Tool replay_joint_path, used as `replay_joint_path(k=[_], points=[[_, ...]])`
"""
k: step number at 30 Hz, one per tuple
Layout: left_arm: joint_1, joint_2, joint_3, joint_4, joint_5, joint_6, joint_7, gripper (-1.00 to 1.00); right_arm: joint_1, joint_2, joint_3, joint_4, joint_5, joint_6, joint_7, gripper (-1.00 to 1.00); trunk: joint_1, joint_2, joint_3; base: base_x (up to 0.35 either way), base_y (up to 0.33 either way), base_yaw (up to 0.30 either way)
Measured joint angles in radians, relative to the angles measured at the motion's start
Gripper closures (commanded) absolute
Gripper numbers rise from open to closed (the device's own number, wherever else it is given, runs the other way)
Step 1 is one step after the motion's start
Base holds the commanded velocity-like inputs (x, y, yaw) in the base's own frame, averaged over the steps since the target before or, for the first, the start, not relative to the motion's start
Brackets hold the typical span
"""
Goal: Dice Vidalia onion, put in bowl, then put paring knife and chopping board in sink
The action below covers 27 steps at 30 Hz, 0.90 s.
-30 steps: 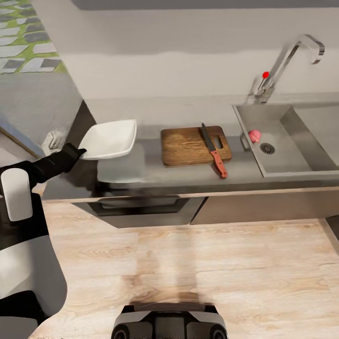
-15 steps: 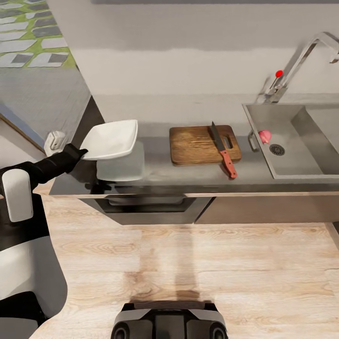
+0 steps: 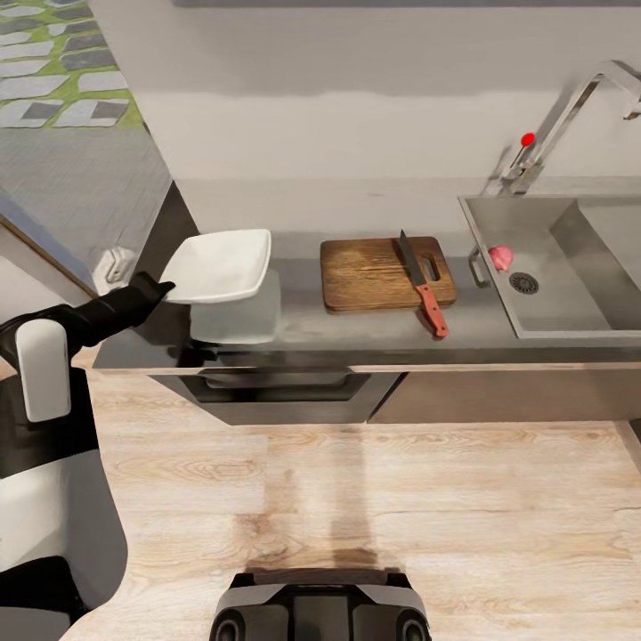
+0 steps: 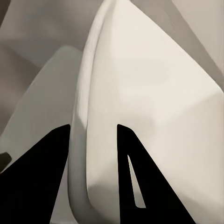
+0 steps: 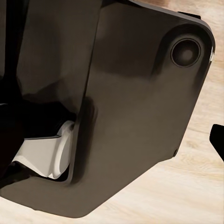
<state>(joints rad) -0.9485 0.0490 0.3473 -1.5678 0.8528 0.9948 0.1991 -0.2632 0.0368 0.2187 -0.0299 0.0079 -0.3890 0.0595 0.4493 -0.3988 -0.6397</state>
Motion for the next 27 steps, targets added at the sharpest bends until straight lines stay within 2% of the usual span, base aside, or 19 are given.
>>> replay_joint_path(k=[14, 19, 22, 27], points=[[0.013, 0.001, -0.005, -0.009, 0.012, -0.008, 0.001, 1.0, 0.0, 0.0, 0.0, 0.0, -0.001, 0.0, 0.0, -1.0, 0.0, 0.0, 0.0, 0.0, 0.0, 0.0], [0.016, -0.001, -0.005, -0.012, -0.06, -0.007, -0.061, 1.0, 0.0, 0.001, 0.001, 0.0, 0.0, 0.0, 0.0, -1.0, 0.0, 0.0, 0.0, 0.0, 0.0, 0.0], [0.016, -0.003, -0.006, -0.014, -0.073, -0.007, -0.069, 1.0, 0.0, 0.001, 0.0, 0.0, -0.001, 0.0, 0.0, -1.0, 0.0, 0.0, 0.0, 0.0, 0.0, 0.0], [0.016, -0.005, -0.025, -0.029, -0.085, -0.008, -0.048, 1.0, 0.0, 0.001, 0.0, 0.0, -0.001, 0.0, 0.0, -1.0, 0.0, 0.0, 0.0, 0.0, 0.0, 0.0]])
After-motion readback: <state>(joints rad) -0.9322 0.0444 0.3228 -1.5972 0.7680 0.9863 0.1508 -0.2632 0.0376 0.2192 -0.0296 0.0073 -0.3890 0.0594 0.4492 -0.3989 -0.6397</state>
